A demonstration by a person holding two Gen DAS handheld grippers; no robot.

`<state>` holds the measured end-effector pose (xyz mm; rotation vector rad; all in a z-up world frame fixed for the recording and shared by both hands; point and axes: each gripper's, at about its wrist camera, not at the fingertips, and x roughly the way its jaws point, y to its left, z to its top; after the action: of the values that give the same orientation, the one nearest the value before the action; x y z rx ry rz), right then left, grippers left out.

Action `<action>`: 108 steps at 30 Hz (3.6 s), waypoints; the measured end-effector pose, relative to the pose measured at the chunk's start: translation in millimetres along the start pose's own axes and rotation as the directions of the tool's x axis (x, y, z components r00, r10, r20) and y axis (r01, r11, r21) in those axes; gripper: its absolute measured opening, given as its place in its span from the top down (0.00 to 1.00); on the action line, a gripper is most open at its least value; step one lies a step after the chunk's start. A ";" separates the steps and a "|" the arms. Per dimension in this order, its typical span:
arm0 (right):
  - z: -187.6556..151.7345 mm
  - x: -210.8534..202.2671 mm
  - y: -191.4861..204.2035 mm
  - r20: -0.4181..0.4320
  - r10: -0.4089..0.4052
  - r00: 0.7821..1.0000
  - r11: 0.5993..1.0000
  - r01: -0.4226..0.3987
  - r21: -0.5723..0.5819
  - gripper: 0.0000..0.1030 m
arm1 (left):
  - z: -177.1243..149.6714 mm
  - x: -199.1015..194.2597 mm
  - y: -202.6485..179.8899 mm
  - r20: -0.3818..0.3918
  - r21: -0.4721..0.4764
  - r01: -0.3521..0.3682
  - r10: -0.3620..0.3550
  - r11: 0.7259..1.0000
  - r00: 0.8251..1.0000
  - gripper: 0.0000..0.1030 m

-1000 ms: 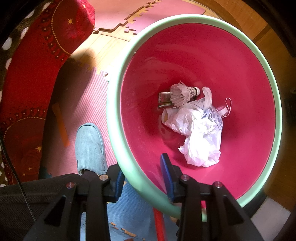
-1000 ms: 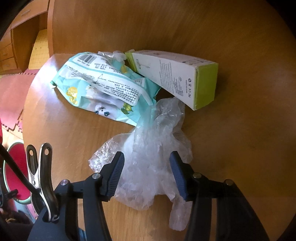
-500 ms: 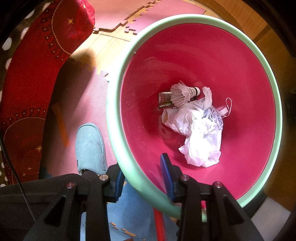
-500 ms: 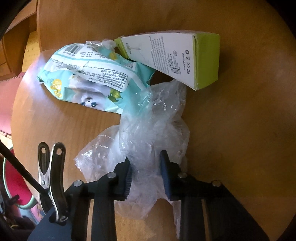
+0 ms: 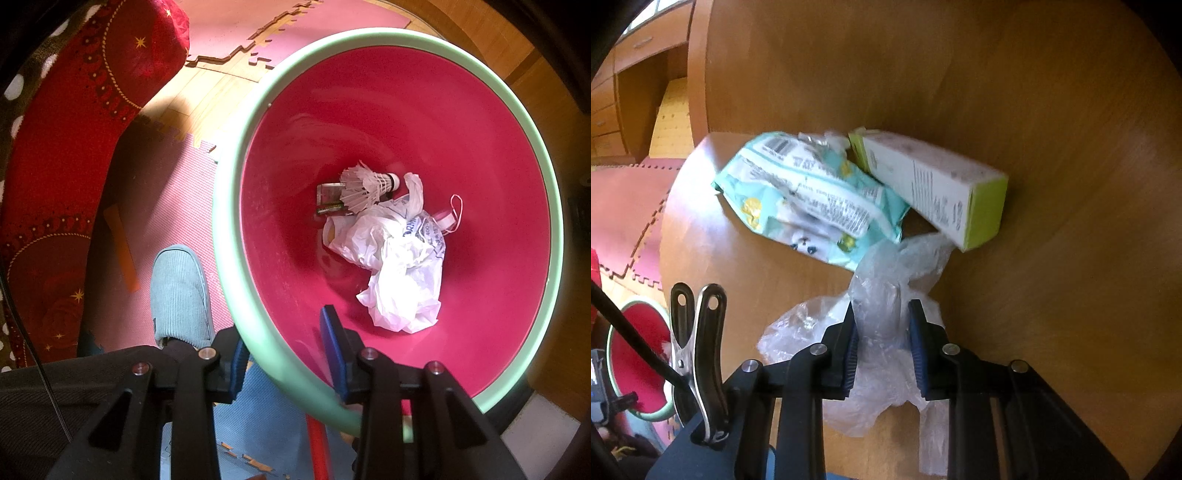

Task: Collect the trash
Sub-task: 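Close the right tool on the clear plastic bag and lift, then carry the clear plastic bag with the right tool over the red bucket, then open the right tool to drop the clear bag into the bucket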

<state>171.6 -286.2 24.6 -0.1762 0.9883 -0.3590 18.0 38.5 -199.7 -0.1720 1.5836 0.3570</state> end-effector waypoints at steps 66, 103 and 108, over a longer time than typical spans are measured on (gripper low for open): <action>-22.2 -43.0 268.1 -0.049 0.630 0.775 0.661 -0.568 -0.490 0.76 | -0.2 -0.3 0.8 0.001 0.000 0.005 -0.005 1.000 1.000 0.64; -67.0 67.7 364.8 -0.296 0.607 0.737 0.548 -0.658 -0.516 0.76 | 0.0 -0.3 0.5 0.002 -0.001 0.005 -0.005 1.000 1.000 0.64; -71.8 81.3 372.3 -0.342 0.586 0.735 0.551 -0.671 -0.497 0.75 | 0.2 -0.3 1.0 0.001 -0.002 0.007 -0.007 1.000 1.000 0.64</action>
<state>232.0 29.9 -191.9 -0.3509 1.2096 0.6504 17.8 39.5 -199.2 -0.1790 1.5814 0.3534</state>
